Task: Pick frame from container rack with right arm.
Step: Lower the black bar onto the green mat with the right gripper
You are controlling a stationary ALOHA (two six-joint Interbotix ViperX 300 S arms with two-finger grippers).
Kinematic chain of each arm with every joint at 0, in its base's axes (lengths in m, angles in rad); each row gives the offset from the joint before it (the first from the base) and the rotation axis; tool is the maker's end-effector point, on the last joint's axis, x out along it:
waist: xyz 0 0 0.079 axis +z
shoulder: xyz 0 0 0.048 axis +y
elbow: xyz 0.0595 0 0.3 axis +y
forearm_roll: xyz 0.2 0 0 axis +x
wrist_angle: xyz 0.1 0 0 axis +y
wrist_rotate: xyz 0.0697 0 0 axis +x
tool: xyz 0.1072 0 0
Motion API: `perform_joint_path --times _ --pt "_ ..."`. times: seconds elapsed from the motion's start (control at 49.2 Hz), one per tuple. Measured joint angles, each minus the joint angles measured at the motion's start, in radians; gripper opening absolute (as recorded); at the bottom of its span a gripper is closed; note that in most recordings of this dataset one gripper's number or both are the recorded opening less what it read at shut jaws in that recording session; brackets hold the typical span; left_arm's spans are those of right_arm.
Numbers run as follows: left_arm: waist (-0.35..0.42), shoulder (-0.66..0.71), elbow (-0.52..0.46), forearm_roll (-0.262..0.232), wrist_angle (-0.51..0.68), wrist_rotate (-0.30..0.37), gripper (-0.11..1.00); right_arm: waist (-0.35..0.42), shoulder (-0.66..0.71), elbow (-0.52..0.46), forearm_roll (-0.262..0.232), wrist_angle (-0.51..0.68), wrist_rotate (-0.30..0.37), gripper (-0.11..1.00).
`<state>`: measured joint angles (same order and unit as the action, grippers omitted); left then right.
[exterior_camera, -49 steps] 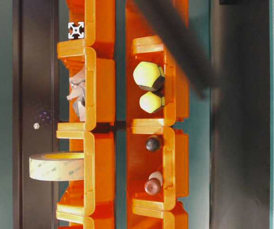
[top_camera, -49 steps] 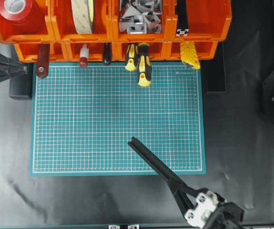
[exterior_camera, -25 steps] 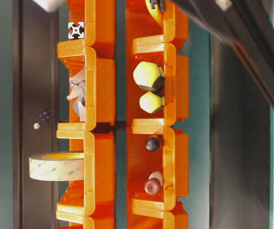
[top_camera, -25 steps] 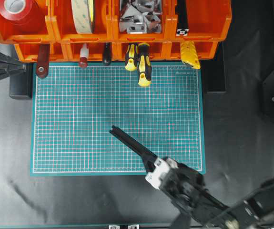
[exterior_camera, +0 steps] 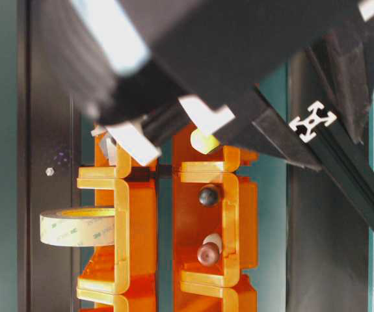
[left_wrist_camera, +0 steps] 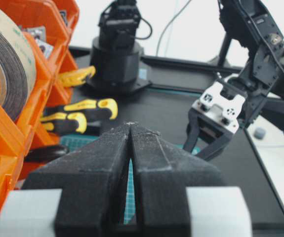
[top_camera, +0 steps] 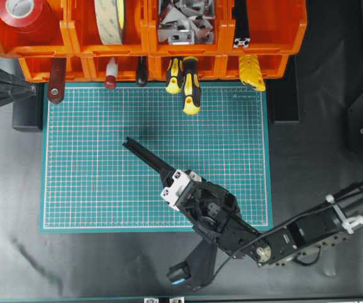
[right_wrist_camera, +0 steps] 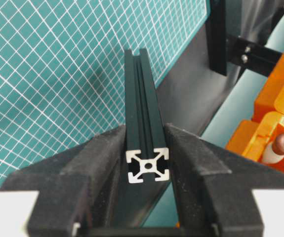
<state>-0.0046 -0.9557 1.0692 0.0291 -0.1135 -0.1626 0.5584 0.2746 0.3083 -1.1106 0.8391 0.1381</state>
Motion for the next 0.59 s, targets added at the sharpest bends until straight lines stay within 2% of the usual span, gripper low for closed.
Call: perform_joint_path --times 0.366,0.59 --pt "0.003 0.002 0.000 0.000 0.000 -0.002 0.00 -0.044 0.031 0.003 -0.003 -0.051 0.005 0.27" --pt "0.005 0.000 0.000 0.000 0.000 0.000 0.00 -0.040 0.031 0.034 0.029 -0.098 0.046 0.27"
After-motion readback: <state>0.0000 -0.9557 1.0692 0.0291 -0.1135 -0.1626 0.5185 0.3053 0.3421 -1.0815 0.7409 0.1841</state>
